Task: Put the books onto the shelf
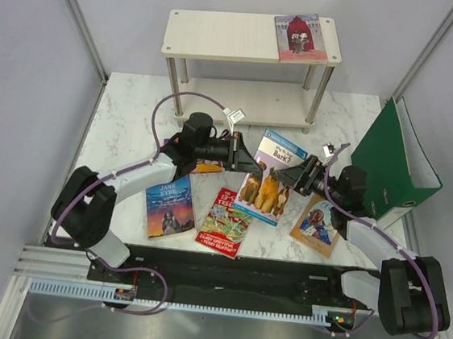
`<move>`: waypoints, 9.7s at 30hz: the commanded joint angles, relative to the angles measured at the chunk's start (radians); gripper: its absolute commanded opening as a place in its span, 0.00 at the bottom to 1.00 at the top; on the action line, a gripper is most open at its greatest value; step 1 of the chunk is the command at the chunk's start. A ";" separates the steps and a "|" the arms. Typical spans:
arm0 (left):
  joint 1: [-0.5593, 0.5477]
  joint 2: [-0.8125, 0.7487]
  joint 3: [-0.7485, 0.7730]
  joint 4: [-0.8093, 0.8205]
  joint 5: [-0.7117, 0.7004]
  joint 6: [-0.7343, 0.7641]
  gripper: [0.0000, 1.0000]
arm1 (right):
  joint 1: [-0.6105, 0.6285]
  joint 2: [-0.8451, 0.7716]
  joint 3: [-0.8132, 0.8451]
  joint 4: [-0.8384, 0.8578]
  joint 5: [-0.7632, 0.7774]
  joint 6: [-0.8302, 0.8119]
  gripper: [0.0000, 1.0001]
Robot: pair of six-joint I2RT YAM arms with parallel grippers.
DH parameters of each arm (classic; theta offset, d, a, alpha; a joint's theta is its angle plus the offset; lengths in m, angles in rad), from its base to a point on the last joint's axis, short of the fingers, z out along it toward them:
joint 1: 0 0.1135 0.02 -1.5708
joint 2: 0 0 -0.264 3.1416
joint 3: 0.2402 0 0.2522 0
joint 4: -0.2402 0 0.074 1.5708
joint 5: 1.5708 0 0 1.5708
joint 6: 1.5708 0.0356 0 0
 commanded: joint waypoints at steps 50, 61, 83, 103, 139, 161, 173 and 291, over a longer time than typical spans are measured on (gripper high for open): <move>0.038 -0.314 -0.220 -0.030 -0.124 -0.021 0.08 | -0.007 0.142 0.315 0.264 -0.069 0.274 0.00; 0.037 -0.458 -0.104 -0.225 -0.254 0.044 0.02 | -0.007 0.033 0.329 -0.135 -0.020 0.004 0.75; 0.426 -0.038 0.846 -0.603 0.002 0.005 0.02 | 0.070 -0.225 -0.022 -0.414 0.305 -0.254 0.98; 0.611 0.435 1.286 -0.625 0.247 -0.300 0.06 | 0.082 -0.142 -0.077 -0.345 0.293 -0.259 0.98; 0.646 0.504 1.394 -0.755 0.141 -0.167 0.68 | 0.084 -0.142 -0.077 -0.343 0.285 -0.254 0.98; 0.643 0.351 1.210 -1.194 -0.121 0.198 0.73 | 0.085 -0.172 -0.062 -0.407 0.244 -0.262 0.98; 0.555 -0.133 0.553 -0.905 -0.260 0.294 0.75 | 0.117 -0.162 -0.073 -0.401 0.207 -0.173 0.98; -0.029 -0.696 -0.355 -0.168 -0.549 0.232 0.62 | 0.248 -0.024 0.601 -0.383 0.077 -0.131 0.00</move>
